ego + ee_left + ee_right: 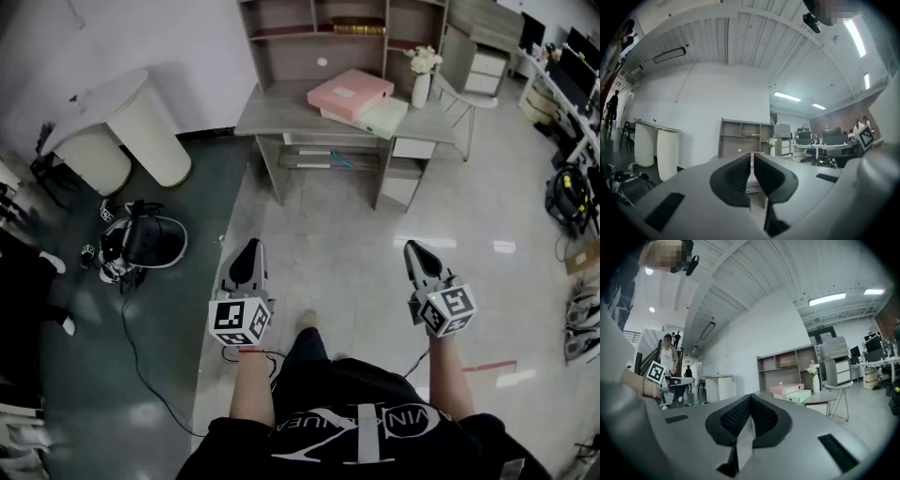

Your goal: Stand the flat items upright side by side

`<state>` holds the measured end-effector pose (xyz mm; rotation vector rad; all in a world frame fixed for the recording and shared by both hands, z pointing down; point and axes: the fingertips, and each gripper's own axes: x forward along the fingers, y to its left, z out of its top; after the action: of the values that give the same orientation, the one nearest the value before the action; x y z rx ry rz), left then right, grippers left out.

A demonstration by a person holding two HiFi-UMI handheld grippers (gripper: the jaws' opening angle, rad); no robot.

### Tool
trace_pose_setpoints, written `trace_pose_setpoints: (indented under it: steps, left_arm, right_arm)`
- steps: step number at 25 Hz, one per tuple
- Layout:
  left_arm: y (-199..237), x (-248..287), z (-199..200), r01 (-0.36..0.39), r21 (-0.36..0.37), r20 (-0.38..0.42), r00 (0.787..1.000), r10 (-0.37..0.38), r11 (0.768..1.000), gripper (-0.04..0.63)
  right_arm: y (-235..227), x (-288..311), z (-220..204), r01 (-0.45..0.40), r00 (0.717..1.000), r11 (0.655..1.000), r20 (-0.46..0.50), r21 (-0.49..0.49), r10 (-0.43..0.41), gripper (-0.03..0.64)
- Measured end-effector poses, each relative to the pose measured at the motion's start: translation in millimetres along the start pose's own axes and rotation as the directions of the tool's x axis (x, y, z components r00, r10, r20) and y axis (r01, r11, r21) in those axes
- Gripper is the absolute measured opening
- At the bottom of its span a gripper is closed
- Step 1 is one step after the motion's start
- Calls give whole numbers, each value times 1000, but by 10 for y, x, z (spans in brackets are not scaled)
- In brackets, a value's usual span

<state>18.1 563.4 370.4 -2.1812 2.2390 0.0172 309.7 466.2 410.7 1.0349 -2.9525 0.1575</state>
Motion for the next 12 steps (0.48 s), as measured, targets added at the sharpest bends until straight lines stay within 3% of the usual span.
trace_pose_setpoints:
  steps: [12]
  left_arm:
    - [-39,66,-22,-11,-3,-12,1000,11,1000,23]
  right_arm:
    - [-66,12,10,-10,1000,1000,5,15,10,9]
